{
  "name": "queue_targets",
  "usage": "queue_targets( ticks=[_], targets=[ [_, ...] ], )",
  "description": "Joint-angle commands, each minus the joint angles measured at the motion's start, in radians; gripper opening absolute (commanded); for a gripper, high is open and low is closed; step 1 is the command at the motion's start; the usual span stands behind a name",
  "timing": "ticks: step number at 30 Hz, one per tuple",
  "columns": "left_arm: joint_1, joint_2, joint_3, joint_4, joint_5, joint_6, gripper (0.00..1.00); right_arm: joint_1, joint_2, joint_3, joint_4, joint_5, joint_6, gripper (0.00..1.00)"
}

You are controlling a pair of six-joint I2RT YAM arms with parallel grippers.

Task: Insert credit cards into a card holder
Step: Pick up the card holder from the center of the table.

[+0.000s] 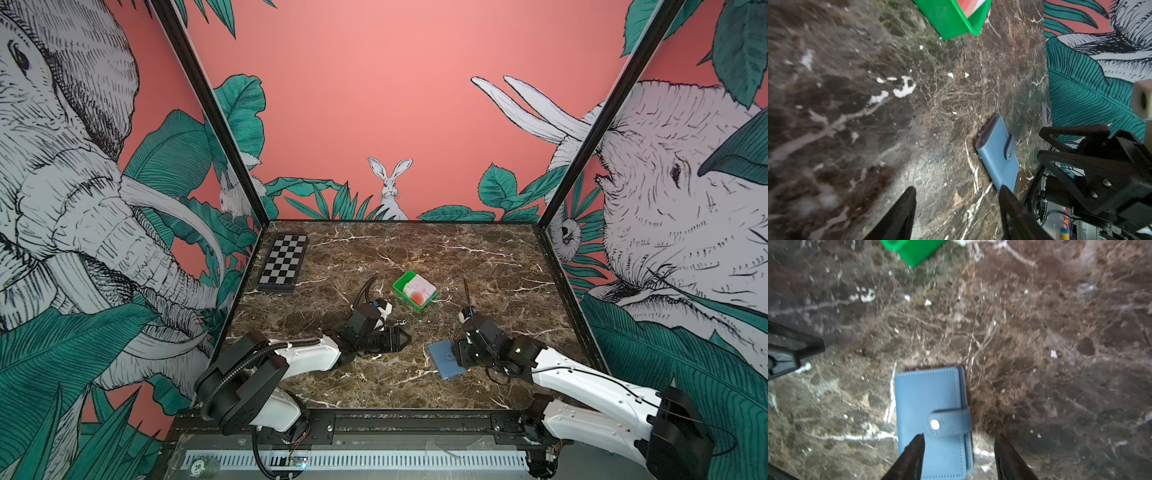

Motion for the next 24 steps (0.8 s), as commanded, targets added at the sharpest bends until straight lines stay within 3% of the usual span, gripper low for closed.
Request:
queue_targets(
  ticks=[1, 6, 10, 24],
  targets=[
    [-0.056, 0.021, -0.004, 0.095, -0.079, -0.061, 0.64, 0.009, -0.024, -0.029, -0.048, -0.046, 0.048, 0.49],
    [-0.119, 0.075, -0.022, 0.219, -0.133, -0.114, 0.61, 0.015, -0.033, -0.066, -0.038, -0.064, 0.067, 0.43],
    [-0.142, 0.111, 0.001, 0.214, -0.131, -0.121, 0.61, 0.016, -0.013, -0.087, 0.027, -0.103, 0.071, 0.37],
    [-0.184, 0.243, -0.007, 0.371, -0.098, -0.222, 0.59, 0.055, 0.176, -0.091, 0.325, -0.157, 0.129, 0.19]
  ],
)
